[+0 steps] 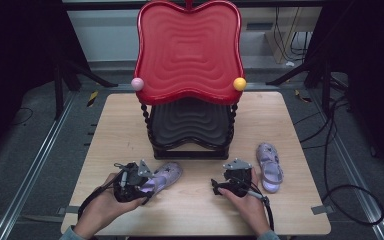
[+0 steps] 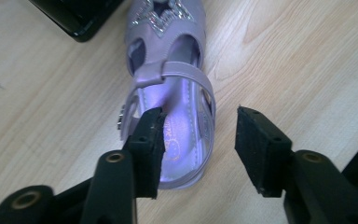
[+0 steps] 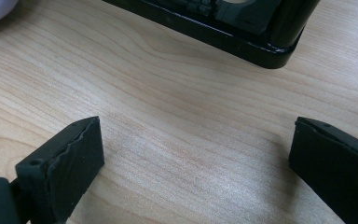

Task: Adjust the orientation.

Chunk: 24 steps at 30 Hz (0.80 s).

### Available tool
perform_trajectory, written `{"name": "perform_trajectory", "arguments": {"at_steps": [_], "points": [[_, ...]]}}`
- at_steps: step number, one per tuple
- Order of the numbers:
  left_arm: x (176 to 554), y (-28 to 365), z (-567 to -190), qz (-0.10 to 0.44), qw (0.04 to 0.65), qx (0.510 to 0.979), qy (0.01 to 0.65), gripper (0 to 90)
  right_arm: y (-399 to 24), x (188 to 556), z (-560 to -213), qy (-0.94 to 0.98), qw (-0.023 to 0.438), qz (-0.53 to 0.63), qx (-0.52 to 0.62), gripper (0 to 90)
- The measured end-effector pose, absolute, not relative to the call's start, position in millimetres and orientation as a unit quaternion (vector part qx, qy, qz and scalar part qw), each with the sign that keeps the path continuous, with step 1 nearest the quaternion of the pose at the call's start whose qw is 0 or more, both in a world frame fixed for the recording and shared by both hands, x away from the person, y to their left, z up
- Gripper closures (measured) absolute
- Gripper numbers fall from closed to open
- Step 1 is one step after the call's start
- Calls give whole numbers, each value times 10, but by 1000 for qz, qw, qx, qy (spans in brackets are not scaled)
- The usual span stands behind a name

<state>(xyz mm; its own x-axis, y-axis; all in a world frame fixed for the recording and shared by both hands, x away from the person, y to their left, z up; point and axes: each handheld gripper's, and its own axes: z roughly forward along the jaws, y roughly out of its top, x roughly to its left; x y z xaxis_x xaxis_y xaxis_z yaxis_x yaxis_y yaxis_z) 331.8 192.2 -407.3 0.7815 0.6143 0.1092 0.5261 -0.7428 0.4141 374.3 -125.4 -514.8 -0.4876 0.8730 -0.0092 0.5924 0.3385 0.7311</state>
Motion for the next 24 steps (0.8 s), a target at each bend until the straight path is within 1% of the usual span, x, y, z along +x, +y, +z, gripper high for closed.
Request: {"name": "perform_trajectory", "arguments": {"at_steps": [3, 9, 17, 19, 20, 24], "points": [[3379, 1875, -4218, 101, 170, 929, 312, 553, -1254, 3743, -5148, 792, 205, 342, 463, 34], [3442, 1829, -4397, 82, 153, 932, 319, 609, -1254, 3743, -5148, 792, 205, 342, 463, 34], [3488, 1808, -4475, 71, 137, 935, 320, 699, -1254, 3743, -5148, 792, 205, 342, 463, 34], [3495, 1805, -4487, 70, 138, 934, 321, 707, -1254, 3743, -5148, 792, 205, 342, 463, 34], [3498, 1802, -4489, 68, 136, 935, 321, 736, -1254, 3743, -5148, 792, 205, 342, 463, 34], [3505, 1794, -4502, 65, 135, 936, 320, 778, -1254, 3743, -5148, 792, 205, 342, 463, 34]]}}
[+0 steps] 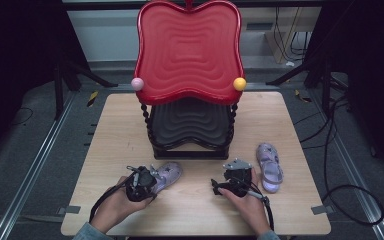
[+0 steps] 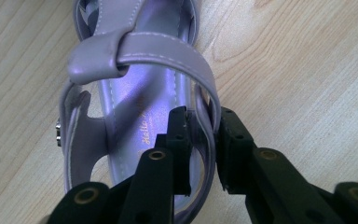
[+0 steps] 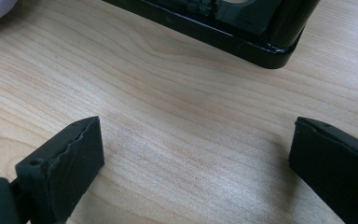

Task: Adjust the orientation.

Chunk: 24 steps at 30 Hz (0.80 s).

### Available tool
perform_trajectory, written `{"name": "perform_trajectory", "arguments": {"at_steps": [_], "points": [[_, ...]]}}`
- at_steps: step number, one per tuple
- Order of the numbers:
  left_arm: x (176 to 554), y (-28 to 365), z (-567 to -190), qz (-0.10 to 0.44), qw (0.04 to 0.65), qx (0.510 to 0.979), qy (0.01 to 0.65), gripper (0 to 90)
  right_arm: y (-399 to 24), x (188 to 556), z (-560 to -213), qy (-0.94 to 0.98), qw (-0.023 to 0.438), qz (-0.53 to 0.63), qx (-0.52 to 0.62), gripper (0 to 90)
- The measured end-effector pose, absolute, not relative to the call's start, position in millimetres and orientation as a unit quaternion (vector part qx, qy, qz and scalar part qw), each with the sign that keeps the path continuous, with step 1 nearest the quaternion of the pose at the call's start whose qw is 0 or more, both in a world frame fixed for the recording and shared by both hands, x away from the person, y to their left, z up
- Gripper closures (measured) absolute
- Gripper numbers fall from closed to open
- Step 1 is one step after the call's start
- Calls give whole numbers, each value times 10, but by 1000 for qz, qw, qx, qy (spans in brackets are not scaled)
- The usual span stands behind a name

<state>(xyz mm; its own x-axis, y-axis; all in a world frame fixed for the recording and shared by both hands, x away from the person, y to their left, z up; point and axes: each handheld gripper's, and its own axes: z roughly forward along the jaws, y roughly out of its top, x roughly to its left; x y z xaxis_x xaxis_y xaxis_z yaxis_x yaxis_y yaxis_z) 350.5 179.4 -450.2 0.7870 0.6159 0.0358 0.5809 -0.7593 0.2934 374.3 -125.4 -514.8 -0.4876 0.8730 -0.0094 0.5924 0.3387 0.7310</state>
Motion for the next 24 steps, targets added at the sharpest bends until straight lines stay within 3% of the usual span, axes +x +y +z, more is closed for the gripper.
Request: {"name": "perform_trajectory", "arguments": {"at_steps": [15, 24], "points": [[3541, 1805, -4513, 54, 134, 936, 320, 840, -1254, 3743, -5148, 792, 205, 342, 462, 34], [3592, 1970, -4412, 28, 183, 922, 341, 862, -1255, 3743, -5148, 792, 206, 341, 462, 34]]}}
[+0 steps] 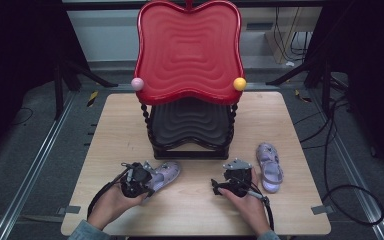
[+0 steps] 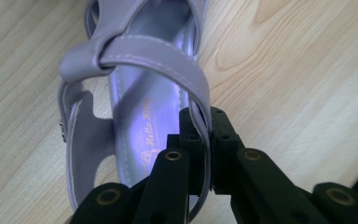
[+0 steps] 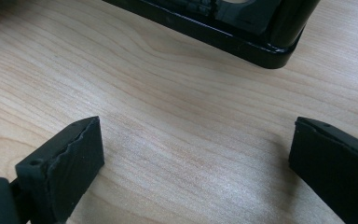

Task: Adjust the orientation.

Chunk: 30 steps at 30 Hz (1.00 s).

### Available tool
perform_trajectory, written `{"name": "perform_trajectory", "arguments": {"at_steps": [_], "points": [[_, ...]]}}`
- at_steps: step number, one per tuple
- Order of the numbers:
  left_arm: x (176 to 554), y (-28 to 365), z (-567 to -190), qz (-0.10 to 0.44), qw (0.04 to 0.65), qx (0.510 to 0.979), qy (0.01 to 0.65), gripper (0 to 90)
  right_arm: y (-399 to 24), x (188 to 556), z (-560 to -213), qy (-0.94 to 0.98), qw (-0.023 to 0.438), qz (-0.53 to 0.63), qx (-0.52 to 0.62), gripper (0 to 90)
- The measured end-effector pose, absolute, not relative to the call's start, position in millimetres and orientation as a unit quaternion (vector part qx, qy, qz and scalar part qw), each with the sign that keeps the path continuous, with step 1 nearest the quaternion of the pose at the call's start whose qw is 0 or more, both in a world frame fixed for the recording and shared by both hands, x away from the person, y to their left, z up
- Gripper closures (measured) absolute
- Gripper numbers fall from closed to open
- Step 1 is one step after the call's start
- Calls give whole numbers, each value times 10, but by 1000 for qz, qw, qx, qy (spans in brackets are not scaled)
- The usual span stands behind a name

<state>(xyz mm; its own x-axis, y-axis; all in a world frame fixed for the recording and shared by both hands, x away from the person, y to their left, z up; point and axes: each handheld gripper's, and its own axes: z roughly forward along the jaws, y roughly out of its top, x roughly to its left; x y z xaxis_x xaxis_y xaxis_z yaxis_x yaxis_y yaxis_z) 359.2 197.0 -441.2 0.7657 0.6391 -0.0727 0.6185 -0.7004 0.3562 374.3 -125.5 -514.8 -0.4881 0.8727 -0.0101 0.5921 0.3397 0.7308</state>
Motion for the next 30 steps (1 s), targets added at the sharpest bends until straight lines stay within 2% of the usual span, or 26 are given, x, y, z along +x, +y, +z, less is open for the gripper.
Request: {"name": "perform_trajectory", "arguments": {"at_steps": [10, 21, 30], "points": [[3474, 2099, -4250, 8, 262, 905, 335, 862, -1255, 3744, -5148, 792, 206, 341, 462, 34], [3411, 1925, -4064, -1, 349, 882, 318, 863, -1256, 3744, -5148, 793, 206, 340, 462, 33], [3430, 1756, -3934, 14, 394, 861, 322, 863, -1257, 3737, -5149, 792, 205, 341, 463, 34]]}}
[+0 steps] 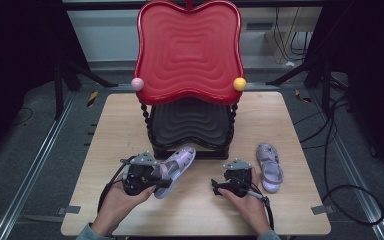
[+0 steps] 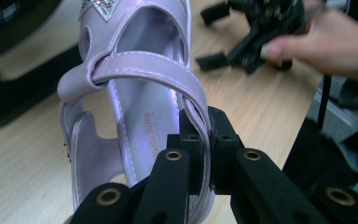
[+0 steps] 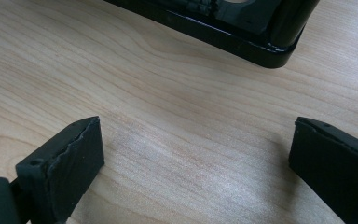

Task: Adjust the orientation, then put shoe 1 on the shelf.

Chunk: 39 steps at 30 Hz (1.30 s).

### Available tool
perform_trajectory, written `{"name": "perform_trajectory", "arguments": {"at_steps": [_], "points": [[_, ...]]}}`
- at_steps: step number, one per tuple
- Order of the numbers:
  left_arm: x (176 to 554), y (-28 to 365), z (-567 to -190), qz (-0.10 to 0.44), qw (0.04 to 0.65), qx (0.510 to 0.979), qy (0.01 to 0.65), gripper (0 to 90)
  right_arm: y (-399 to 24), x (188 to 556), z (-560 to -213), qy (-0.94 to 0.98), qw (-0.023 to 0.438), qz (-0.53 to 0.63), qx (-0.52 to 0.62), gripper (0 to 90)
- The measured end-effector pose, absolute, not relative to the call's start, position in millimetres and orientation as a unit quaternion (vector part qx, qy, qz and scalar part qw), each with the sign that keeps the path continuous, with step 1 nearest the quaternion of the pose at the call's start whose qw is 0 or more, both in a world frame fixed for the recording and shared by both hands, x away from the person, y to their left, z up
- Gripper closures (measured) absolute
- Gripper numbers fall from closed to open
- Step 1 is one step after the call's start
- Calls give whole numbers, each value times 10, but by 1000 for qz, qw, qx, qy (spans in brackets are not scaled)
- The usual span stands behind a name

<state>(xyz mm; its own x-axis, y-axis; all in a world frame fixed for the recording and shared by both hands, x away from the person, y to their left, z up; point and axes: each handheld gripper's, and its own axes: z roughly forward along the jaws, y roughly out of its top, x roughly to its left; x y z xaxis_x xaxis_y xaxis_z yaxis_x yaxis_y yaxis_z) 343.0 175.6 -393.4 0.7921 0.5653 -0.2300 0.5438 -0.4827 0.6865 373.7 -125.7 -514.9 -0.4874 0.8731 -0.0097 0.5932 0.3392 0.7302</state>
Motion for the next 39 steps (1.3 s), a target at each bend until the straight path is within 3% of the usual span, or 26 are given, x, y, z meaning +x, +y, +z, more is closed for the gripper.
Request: {"name": "perform_trajectory", "arguments": {"at_steps": [9, 23, 39], "points": [[3532, 1606, -3852, 25, 412, 847, 335, 863, -1257, 3736, -5148, 792, 205, 341, 463, 34], [3808, 1509, -3451, 92, 459, 805, 365, 863, -1259, 3736, -5146, 793, 206, 340, 462, 34], [4117, 1238, -3459, 149, 479, 769, 396, 863, -1260, 3740, -5148, 793, 207, 342, 460, 34]]}}
